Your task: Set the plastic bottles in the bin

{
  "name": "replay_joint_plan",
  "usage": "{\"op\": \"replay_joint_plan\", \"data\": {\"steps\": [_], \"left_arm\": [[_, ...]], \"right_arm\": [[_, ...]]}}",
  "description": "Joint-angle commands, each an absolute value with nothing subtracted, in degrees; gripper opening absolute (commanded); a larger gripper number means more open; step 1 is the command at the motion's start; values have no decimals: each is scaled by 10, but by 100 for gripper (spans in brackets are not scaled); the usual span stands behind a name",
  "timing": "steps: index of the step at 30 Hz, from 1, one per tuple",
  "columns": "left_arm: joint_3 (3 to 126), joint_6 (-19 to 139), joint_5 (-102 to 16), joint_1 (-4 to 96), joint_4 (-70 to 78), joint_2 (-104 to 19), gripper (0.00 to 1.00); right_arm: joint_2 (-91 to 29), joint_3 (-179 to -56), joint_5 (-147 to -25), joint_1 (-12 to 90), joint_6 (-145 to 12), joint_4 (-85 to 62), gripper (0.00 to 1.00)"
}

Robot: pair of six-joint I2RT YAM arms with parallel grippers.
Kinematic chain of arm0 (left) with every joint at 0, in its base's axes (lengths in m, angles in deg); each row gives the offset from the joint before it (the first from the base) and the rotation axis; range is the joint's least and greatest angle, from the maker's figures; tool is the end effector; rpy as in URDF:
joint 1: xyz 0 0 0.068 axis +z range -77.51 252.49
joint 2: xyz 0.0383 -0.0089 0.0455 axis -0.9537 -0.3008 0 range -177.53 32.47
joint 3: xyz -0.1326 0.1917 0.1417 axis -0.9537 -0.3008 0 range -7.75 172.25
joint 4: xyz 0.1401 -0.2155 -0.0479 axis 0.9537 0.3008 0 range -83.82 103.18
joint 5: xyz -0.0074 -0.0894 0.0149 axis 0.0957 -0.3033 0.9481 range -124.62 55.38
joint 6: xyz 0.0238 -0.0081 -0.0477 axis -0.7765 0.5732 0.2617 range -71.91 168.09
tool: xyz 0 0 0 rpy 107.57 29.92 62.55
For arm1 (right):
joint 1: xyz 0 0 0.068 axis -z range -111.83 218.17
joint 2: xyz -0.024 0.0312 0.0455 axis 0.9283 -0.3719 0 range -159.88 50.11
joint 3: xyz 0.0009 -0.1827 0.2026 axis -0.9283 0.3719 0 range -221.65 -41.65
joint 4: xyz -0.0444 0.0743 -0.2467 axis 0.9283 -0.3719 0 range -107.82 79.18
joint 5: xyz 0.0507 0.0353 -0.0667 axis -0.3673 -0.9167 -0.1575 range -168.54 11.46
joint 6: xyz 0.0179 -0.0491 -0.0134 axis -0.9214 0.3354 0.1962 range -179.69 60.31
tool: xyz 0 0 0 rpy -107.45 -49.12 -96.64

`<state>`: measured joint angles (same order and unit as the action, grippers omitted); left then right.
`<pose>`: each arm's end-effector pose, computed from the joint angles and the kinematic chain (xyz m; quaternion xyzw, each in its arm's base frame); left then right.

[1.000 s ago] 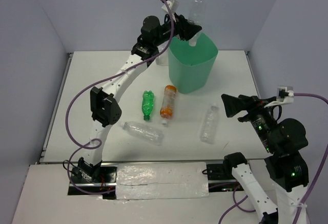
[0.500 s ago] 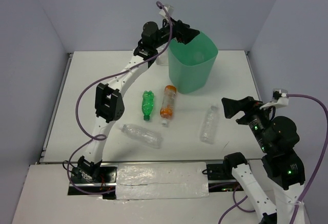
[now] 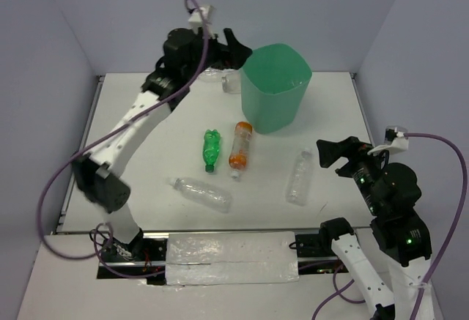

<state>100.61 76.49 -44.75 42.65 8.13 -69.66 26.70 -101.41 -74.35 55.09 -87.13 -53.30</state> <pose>0.3622 -0.2151 0.4660 0.0732 0.6767 -0.4078 0.6086 0.0477 0.0085 0.4002 0.1171 0.7345 0.2058 0.6360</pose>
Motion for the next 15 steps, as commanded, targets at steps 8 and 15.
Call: {"op": "replay_joint_plan", "data": {"steps": [8, 15], "left_arm": [[791, 972, -56, 426, 528, -452, 99], [605, 1166, -60, 438, 629, -314, 99]], "right_arm": [[197, -972, -770, 547, -856, -511, 100], [25, -972, -753, 341, -869, -477, 100]]}}
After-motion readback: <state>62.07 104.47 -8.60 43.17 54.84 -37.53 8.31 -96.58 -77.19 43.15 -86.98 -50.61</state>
